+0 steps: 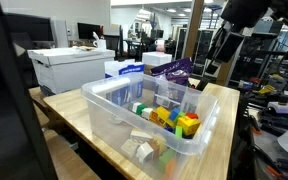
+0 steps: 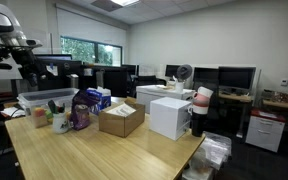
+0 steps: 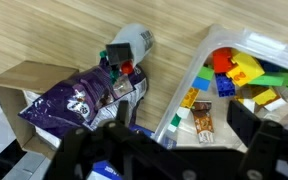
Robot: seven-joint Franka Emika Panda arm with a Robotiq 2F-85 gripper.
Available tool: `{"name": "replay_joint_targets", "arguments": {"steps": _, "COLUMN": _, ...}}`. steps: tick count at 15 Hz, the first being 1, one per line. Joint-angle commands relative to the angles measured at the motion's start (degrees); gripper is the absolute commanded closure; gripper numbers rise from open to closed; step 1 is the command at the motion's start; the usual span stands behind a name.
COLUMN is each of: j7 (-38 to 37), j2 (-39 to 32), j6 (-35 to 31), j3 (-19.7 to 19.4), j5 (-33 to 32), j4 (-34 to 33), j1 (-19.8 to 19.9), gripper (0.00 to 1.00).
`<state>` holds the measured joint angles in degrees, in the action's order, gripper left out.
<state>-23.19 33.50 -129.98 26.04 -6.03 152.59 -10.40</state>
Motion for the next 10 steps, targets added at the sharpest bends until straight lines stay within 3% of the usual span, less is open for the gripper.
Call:
{"name": "replay_joint_targets", "arguments": {"steps": 1, "j7": -5.26, "j2": -7.63, "j6": 2.44, "j3": 2.28, "j5": -1.57, "j4": -7.18, "j1": 1.72, "gripper": 0.0}}
{"name": "replay_joint_targets", "arguments": {"steps": 10, "j7": -15.84, "j2": -18.32, "j6": -3.65, "j3": 4.75, "j5": -2.37, "j4": -14.88, "j1": 0.29, "gripper": 0.0}}
